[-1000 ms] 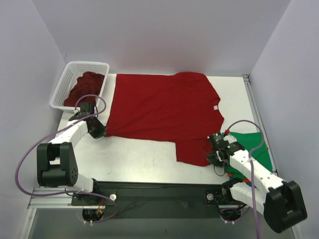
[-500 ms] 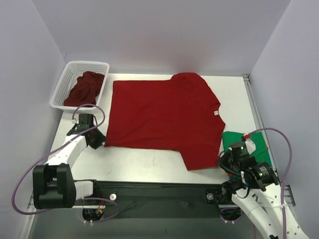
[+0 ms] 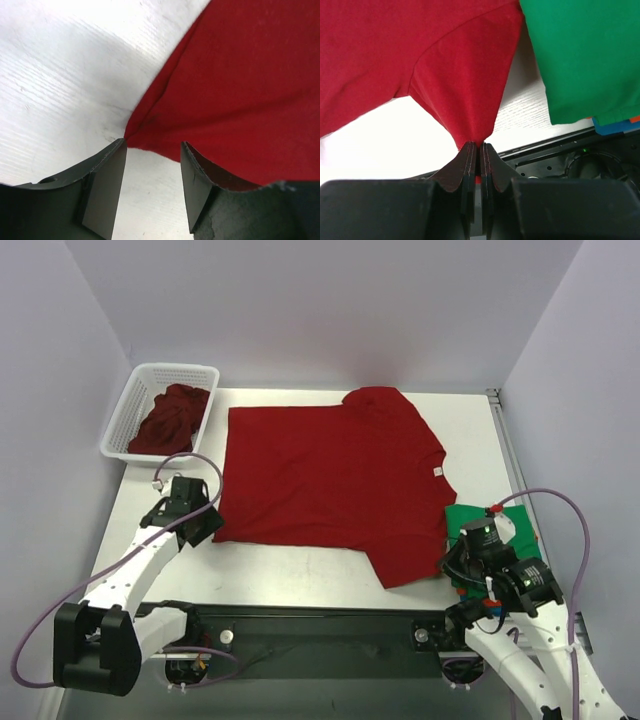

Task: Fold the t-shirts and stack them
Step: Grap the side of the flattened tshirt closest away from the robot with both arms

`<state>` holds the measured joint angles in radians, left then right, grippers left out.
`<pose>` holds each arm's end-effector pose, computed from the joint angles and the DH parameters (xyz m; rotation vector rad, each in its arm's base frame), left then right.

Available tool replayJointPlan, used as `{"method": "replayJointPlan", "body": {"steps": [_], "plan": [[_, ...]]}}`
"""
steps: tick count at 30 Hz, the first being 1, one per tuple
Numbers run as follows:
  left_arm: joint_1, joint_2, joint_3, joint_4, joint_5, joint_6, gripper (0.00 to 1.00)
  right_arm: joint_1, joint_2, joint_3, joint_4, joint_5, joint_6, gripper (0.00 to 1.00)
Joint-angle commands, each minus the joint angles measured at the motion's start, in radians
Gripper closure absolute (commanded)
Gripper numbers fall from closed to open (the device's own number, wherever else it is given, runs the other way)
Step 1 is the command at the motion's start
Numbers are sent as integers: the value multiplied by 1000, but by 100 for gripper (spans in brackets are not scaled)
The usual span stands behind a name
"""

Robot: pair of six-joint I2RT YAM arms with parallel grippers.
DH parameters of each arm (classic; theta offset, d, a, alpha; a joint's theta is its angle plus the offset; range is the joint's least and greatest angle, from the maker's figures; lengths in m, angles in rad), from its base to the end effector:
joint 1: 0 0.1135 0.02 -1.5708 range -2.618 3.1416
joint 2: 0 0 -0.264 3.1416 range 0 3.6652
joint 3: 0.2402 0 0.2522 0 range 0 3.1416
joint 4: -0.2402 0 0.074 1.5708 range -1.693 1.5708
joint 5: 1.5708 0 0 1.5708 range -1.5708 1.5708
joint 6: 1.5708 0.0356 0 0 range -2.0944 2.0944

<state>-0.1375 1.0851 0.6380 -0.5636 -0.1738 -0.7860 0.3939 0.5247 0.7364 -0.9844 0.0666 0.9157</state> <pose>0.2005 -0.0215 0.2028 -0.8772 2.4083 -0.1285 0.0903 0.0350 0.2794 0.6551 2.3222 0.5558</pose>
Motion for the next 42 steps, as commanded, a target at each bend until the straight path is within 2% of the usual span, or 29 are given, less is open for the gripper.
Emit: {"method": "replayJointPlan", "body": {"steps": [1, 5, 12, 22, 27, 32, 42], "plan": [[-59, -46, -33, -47, -78, -73, 43, 5, 38, 35, 16, 25, -21, 100], [-80, -85, -72, -30, -90, -108, 47, 5, 57, 49, 24, 41, -32, 100], [-80, -53, -93, 10, -75, -110, 54, 6, 100, 72, 44, 48, -44, 100], [-80, -11, -143, 157, -72, -122, 55, 6, 153, 87, 82, 39, -54, 100], [-80, -62, -176, 221, -38, -124, 57, 5, 153, 93, 82, 44, -57, 100], [-80, -128, -190, 211, -30, -122, 55, 6, 156, 93, 82, 42, -55, 100], [-80, -163, -224, 232, -6, -130, 54, 5, 153, 98, 78, 44, -54, 100]]}}
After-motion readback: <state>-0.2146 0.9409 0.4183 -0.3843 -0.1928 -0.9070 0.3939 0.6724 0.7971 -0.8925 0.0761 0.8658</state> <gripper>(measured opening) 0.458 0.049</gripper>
